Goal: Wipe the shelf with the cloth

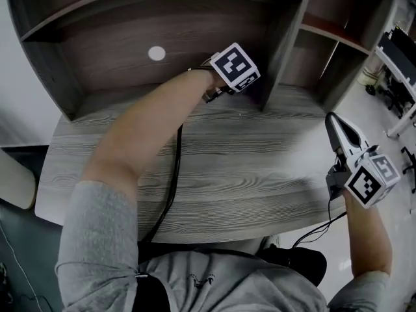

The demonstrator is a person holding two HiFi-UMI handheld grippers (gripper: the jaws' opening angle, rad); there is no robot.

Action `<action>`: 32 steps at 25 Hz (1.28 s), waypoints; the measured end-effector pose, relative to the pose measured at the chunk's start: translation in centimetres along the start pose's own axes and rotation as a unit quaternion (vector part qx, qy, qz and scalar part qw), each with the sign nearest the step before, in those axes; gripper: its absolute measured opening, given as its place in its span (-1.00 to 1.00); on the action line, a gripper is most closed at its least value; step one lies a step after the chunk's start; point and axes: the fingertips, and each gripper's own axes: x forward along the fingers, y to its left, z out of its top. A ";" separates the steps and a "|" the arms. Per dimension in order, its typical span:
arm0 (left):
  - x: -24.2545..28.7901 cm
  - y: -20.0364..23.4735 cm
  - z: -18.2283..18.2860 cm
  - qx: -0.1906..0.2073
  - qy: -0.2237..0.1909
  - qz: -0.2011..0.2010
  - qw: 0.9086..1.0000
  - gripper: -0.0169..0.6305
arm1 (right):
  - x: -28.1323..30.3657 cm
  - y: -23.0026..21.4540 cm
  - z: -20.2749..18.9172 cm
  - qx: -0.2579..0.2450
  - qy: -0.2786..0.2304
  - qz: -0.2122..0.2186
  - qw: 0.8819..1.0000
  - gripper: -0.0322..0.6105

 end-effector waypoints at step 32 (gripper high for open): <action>-2.1 -6.0 0.3 -0.107 -0.036 0.002 0.994 -0.72 | -2.4 0.3 0.0 0.017 -0.018 0.012 1.000 -0.86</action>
